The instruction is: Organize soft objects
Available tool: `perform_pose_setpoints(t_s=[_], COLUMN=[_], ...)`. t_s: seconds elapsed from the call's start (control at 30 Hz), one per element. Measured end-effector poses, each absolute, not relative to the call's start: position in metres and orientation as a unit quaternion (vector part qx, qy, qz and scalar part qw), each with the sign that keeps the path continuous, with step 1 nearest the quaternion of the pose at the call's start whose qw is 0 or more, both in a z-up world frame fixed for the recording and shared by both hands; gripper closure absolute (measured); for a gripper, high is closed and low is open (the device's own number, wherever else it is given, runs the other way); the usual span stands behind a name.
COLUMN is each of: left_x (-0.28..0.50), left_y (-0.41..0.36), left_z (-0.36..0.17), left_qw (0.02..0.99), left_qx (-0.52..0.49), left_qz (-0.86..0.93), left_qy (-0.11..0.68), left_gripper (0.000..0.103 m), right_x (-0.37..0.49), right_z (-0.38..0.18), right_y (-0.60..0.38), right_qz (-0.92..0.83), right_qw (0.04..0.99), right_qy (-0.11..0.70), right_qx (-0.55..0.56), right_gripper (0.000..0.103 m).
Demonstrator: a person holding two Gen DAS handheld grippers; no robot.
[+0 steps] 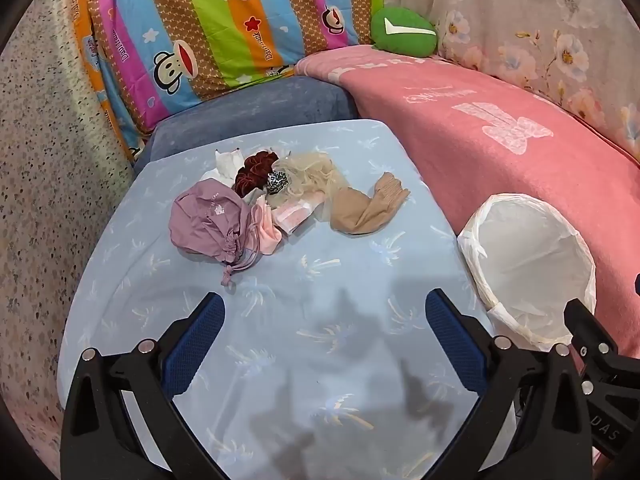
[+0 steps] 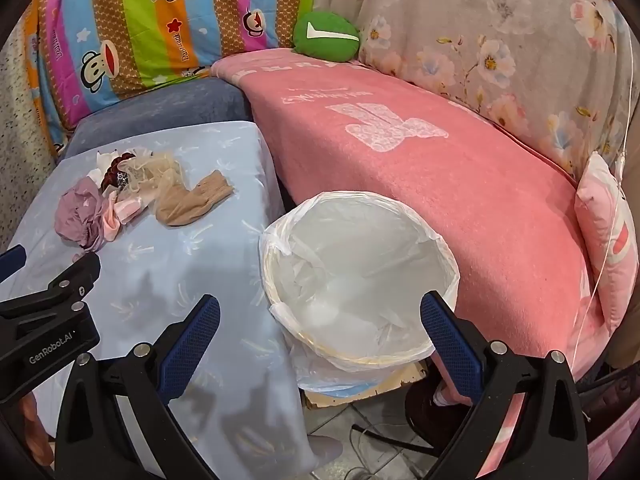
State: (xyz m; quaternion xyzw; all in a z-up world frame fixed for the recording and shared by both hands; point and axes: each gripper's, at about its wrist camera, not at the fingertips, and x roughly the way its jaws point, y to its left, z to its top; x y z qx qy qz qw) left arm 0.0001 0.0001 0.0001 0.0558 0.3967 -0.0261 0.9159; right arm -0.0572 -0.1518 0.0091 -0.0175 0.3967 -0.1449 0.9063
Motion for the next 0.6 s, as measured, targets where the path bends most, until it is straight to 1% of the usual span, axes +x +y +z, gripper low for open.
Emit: perform_pose_setpoints(t_s=[0.6], left_x=[-0.0032], left_y=[0.0035], left_z=[-0.0011], left_qw=[0.917], left_qx=[0.059], left_qz=[-0.014], left_qy=[0.394], left_gripper=[0.007], right_x=[-0.0578], right_z=[0.0104], right_y=[-0.151], right_qz=[-0.142], right_qw=[0.908], right_qy=[0.394], right_qx=[-0.015], right_gripper=[0.006])
